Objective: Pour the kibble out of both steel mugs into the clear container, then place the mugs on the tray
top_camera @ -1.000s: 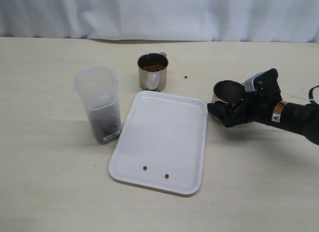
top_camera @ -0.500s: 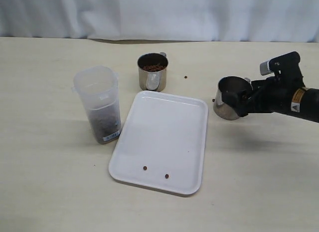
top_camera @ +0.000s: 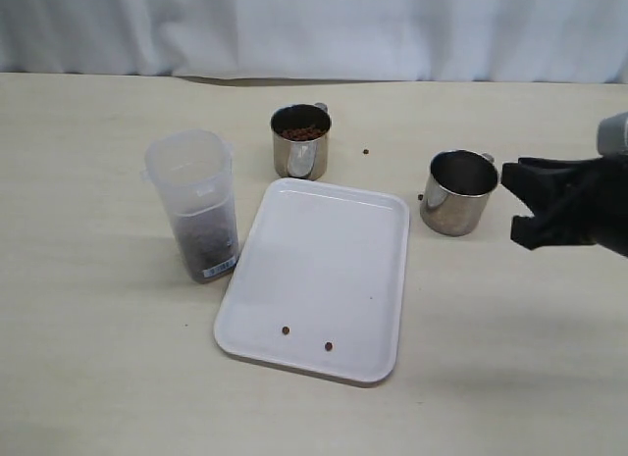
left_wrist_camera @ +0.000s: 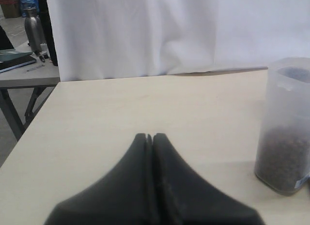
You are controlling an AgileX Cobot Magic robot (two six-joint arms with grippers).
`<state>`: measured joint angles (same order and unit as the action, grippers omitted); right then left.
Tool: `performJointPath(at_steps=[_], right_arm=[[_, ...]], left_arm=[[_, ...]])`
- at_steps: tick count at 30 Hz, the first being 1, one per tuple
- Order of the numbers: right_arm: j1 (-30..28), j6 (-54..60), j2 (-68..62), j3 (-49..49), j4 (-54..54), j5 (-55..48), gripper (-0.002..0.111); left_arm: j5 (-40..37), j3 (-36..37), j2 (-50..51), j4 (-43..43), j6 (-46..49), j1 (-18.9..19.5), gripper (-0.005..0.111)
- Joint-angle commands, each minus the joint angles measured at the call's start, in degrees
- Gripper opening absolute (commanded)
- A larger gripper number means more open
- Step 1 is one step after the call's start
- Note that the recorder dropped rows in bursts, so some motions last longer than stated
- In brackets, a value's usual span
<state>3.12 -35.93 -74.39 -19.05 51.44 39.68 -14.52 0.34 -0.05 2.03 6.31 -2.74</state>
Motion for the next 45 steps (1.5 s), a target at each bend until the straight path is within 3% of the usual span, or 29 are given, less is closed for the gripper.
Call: performJointPath(at_steps=[1,7,11,15,18,22,25,30,45], right_arm=[[-0.4,5.0,13.0,9.7,-8.4,-0.5,0.005],[-0.4,12.8,31.6,19.1,-22.2,-3.1,0.005],[-0.3,8.9,43.7,19.1,-19.7,-16.5,0.005],[-0.3,-6.2,52.9,19.1,-4.9,-23.1,0.005],[-0.3,-23.8,58.3,19.1,10.8,-26.4,0.005],[-0.3,-46.1,62.7,19.1,35.7,-26.4,0.005],[-0.3,-57.5,64.5,19.1,47.0,-26.1,0.005],[-0.3,-62.3,65.3,19.1,48.0,-26.1,0.005],[-0.3,-62.4,65.3,19.1,48.0,-26.1,0.005]], left_arm=[[0.7,-0.3,0.1,0.1,-0.1,0.1,0.0],[0.7,-0.3,0.1,0.1,-0.1,0.1,0.0],[0.7,-0.3,0.1,0.1,-0.1,0.1,0.0],[0.7,-0.3,0.1,0.1,-0.1,0.1,0.0],[0.7,-0.3,0.1,0.1,-0.1,0.1,0.0],[0.7,-0.3,0.1,0.1,-0.1,0.1,0.0],[0.7,-0.3,0.1,0.1,-0.1,0.1,0.0],[0.7,-0.3,0.1,0.1,-0.1,0.1,0.0],[0.7,-0.3,0.1,0.1,-0.1,0.1,0.0]])
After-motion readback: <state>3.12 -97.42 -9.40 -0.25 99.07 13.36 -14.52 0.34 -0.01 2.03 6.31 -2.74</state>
